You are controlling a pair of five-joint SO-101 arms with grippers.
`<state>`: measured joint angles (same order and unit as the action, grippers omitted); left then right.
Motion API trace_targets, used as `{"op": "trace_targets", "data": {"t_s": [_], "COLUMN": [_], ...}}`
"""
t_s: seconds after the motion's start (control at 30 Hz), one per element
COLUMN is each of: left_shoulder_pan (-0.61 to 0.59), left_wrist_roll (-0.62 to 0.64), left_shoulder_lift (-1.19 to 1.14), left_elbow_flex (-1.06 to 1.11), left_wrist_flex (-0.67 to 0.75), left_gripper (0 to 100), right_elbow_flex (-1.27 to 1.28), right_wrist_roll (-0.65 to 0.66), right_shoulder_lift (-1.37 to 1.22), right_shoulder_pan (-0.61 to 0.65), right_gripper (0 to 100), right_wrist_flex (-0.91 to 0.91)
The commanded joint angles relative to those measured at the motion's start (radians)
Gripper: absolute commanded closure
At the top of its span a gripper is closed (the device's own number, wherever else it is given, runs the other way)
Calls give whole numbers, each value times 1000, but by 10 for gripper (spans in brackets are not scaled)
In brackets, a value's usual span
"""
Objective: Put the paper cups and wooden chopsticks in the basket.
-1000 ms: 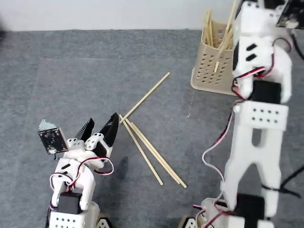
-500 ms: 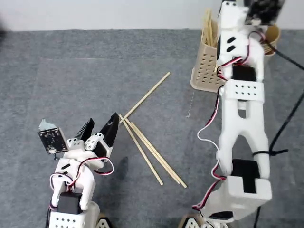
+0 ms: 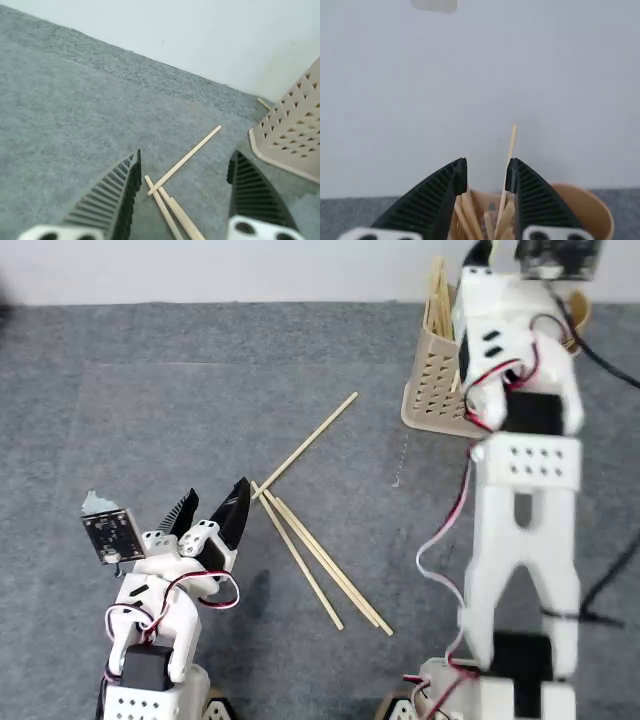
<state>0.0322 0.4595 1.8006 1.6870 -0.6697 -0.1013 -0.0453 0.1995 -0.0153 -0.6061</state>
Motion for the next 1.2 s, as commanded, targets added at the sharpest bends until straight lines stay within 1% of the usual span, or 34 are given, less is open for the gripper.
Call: {"op": "trace_targets", "data": {"t_s": [0.0, 0.1, 0.2, 0.27, 0.4, 0.47, 0.53, 0.63, 0.7, 0.87, 0.93, 1.03, 1.17], "left_shoulder_pan": [-2, -5, 3, 5, 6, 31, 78, 121, 133, 135, 135, 135, 126], "left_wrist_roll": [-58, -78, -84, -84, -84, -98, -126, -180, -212, -227, -227, -227, -209], "left_shoulder_lift": [15, 11, 11, 9, 9, 8, 8, 8, 8, 6, -21, -114, -270], "left_elbow_flex": [-15, -56, -134, -185, -257, -278, -289, -300, -302, -305, -311, -351, -404], "left_wrist_flex": [20, -8, -109, -169, -253, -288, -316, -322, -321, -318, -316, -322, -325], "left_gripper": [735, 779, 818, 820, 823, 824, 840, 903, 925, 905, 905, 906, 908], "right_elbow_flex": [-49, -49, -37, 23, 169, 252, 358, 509, 606, 772, 802, 809, 799], "right_wrist_roll": [-91, -144, -163, -160, -163, -167, -212, -276, -296, -304, -301, -287, -138], "right_shoulder_lift": [136, 145, 143, 147, 147, 145, 145, 145, 145, 145, 145, 145, 156], "right_shoulder_pan": [7, 10, 8, 10, 10, 10, 10, 4, 4, 31, 47, 87, 179], "right_gripper": [852, 863, 928, 991, 984, 991, 990, 990, 990, 990, 990, 990, 986], "right_wrist_flex": [-390, -595, -708, -731, -723, -688, -622, -460, -346, -147, -114, -117, -142]}}
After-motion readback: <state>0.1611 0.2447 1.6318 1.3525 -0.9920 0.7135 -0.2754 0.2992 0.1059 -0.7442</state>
